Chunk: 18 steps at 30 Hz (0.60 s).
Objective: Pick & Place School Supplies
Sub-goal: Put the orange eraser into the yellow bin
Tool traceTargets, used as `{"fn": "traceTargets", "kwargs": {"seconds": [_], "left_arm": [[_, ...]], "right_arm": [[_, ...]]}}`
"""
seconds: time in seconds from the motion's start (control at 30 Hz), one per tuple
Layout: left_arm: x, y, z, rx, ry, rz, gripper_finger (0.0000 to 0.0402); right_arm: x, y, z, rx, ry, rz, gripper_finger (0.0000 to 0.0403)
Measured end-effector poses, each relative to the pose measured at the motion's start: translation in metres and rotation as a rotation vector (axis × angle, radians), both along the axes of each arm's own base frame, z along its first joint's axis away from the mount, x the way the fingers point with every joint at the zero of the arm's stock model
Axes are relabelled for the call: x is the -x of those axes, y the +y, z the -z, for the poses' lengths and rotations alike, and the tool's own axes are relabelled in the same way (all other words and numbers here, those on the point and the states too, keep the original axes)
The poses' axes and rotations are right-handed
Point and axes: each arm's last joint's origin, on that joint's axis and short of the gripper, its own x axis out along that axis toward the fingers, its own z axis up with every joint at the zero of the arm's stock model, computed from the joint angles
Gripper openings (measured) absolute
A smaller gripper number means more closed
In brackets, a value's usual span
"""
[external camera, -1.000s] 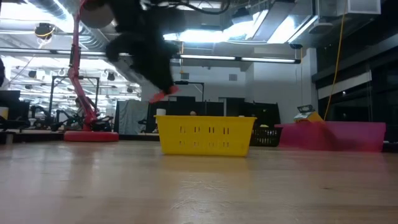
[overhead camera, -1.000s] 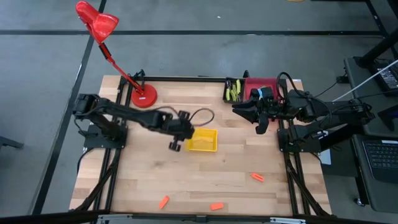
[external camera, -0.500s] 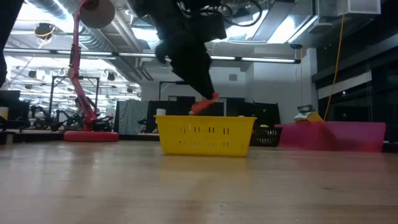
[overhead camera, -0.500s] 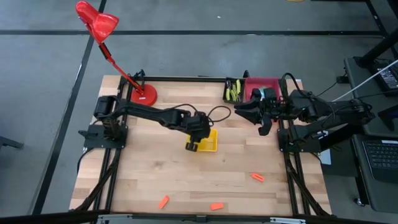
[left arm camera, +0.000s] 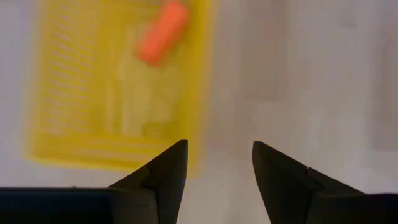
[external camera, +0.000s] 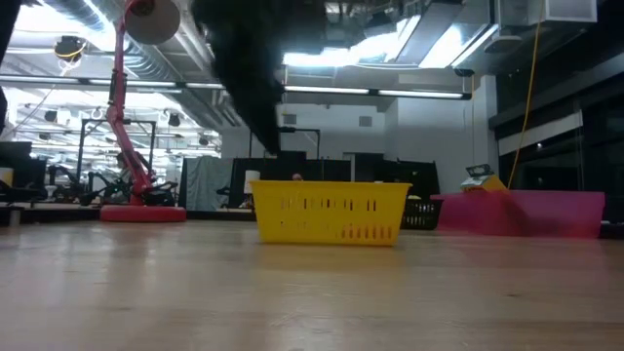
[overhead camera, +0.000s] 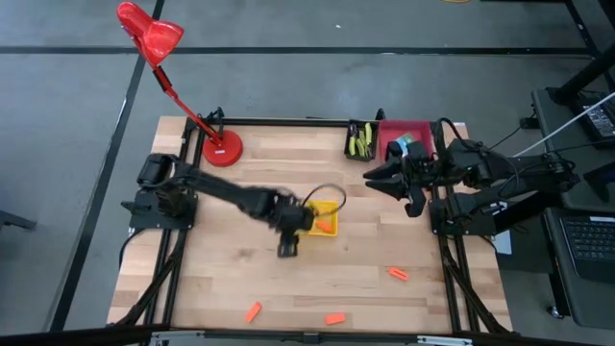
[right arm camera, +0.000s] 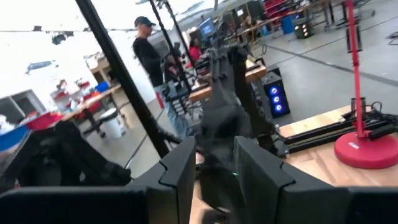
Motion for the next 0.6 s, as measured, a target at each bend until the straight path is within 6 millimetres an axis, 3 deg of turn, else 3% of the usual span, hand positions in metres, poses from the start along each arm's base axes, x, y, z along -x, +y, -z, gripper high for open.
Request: {"fn": "traceTargets", "kwargs": {"seconds": [0.13, 0.33, 0.43, 0.6], "left_arm": [[0.022, -0.054, -0.006, 0.079, 0.031, -0.113, 0.0174], [0.059, -0.131, -0.019, 0.257, -0.003, -0.456, 0.0176], [0.074, -0.162, -0.018, 0.369, 0.01, -0.612, 0.0173], [0.104, -0.194, -0.004, 0.408, 0.116, -0.819, 0.0167]], "right_arm": [[0.0, 0.001, 0.002, 0.034, 0.016, -0.018, 0.0113], [0.0, 0.001, 0.003, 0.053, 0.02, -0.029, 0.0113], [0.0, 0.001, 0.003, 0.053, 0.021, -0.046, 0.0113], [0.0, 0.001, 0.003, 0.061, 0.018, -0.046, 0.0113]]}}
